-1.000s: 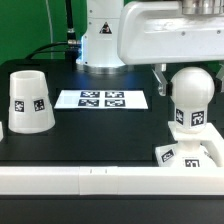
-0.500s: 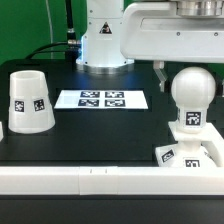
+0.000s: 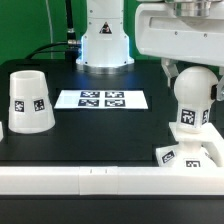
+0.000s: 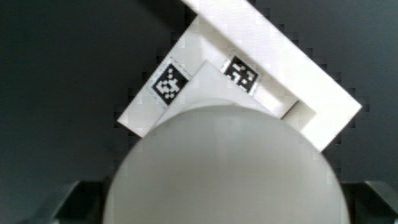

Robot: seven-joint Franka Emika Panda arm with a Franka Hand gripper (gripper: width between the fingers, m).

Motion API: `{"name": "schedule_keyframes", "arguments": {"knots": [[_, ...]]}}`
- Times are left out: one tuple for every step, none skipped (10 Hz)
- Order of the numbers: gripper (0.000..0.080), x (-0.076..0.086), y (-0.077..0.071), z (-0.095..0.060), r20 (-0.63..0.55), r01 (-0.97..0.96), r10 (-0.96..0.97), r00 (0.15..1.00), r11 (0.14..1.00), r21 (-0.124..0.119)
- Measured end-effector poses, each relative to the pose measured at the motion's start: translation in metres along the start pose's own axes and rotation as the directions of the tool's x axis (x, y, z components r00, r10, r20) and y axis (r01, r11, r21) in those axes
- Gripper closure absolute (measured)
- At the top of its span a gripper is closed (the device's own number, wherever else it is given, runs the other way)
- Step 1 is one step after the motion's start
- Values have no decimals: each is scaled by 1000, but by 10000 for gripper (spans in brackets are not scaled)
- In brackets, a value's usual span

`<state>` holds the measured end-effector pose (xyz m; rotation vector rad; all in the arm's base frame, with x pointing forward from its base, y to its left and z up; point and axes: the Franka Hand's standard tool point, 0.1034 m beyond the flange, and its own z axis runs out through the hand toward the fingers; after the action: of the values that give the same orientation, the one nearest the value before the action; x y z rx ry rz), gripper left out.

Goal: Assemble lamp

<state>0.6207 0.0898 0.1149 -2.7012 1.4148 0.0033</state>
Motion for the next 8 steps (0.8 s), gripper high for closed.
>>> {"name": "schedule_keyframes", "arguments": {"knots": [[220, 2, 0, 0, 3, -27, 27, 1000, 1000, 10], [220, 1, -1, 0, 5, -33, 33, 999, 999, 10], [163, 1, -1, 0, 6, -19, 18, 1000, 1000, 10], [163, 1, -1, 0, 6, 24, -24, 1000, 1000, 9], [113, 1, -1, 0, 8, 65, -66, 998, 998, 6], [102, 1, -1, -1, 5, 167, -167, 986, 986, 7], [102, 1, -2, -1, 4, 279, -279, 960, 960, 8], [102, -1, -3, -1, 1, 368, -368, 930, 930, 7]]}}
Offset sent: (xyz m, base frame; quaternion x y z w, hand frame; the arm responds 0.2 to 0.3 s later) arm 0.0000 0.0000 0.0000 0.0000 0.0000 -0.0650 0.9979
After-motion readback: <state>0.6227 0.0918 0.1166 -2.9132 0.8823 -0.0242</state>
